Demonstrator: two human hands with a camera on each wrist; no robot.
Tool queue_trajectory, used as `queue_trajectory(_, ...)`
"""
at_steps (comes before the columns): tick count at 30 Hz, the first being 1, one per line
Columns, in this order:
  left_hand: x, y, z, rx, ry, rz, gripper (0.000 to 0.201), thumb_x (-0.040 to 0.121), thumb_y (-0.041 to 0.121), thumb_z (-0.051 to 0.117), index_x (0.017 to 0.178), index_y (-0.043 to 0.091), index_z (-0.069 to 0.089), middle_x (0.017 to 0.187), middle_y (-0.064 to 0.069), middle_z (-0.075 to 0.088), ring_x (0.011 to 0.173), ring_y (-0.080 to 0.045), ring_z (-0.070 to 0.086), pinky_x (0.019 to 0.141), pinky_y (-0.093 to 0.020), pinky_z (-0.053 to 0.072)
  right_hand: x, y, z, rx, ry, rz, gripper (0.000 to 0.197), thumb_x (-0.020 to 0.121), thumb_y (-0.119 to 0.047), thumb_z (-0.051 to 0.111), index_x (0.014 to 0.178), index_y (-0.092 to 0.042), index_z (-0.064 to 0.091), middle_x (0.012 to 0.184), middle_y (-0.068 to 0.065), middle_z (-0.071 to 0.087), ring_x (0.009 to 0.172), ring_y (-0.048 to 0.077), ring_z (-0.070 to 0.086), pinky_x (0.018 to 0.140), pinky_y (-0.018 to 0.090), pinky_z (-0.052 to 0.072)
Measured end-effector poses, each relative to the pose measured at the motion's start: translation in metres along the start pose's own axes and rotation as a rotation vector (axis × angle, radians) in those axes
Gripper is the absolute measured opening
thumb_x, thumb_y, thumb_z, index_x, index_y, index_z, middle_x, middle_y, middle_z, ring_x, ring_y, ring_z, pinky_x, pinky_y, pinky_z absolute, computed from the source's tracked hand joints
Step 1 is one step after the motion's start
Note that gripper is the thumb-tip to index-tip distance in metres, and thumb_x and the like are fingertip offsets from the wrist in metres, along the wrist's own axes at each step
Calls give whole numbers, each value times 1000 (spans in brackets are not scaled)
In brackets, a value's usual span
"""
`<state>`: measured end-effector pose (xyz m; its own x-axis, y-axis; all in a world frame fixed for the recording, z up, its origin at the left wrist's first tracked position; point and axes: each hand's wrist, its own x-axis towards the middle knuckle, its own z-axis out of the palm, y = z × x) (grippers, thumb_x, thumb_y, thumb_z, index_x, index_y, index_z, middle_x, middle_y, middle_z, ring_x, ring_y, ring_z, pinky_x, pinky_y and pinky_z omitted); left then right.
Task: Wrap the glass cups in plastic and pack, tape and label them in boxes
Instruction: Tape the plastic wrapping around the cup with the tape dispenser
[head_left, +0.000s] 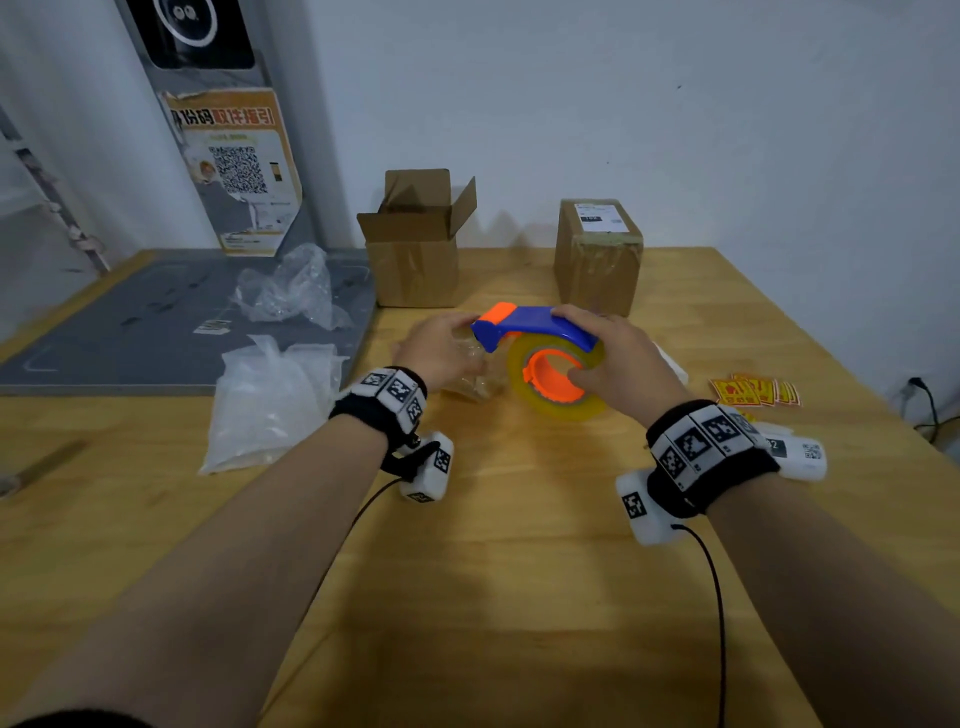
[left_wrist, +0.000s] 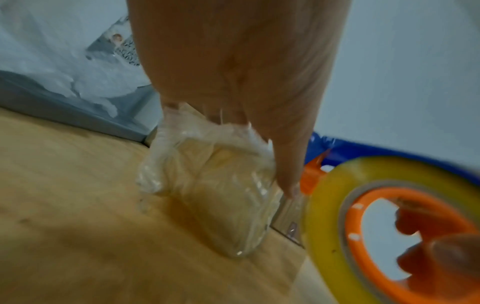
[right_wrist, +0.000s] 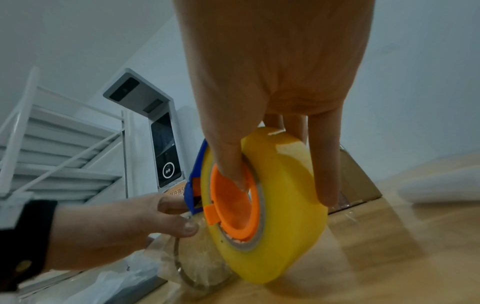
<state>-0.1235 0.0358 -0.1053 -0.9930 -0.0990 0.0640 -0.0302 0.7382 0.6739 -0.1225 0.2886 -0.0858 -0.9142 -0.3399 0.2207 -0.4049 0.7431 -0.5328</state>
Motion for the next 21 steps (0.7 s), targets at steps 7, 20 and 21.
queue_trajectory(7, 7, 4, 17, -88, 180, -167, 51, 69, 40, 80, 117, 53, 70, 88, 15, 74, 102, -20, 69, 107, -53, 46, -14, -6, -18, 63, -15, 26, 76, 81, -10, 75, 143, -46, 51, 123, 0, 61, 63, 21, 63, 63, 46, 60)
queue_trajectory(20, -1, 6, 12, -158, 215, -150, 47, 77, 33, 85, 122, 40, 73, 101, 13, 77, 84, -6, 68, 80, -23, 54, -50, -6, -42, 83, -136, 164, 74, 80, -14, 72, 140, -53, 52, 118, -8, 60, 62, 19, 64, 48, 43, 61)
queue_trajectory(21, -2, 5, 11, -155, 226, -158, 47, 77, 35, 86, 122, 41, 73, 105, 11, 77, 89, -9, 69, 80, -25, 54, -50, -6, -41, 93, -138, 167, 75, 80, -14, 72, 140, -53, 51, 119, -8, 59, 65, 18, 65, 48, 42, 61)
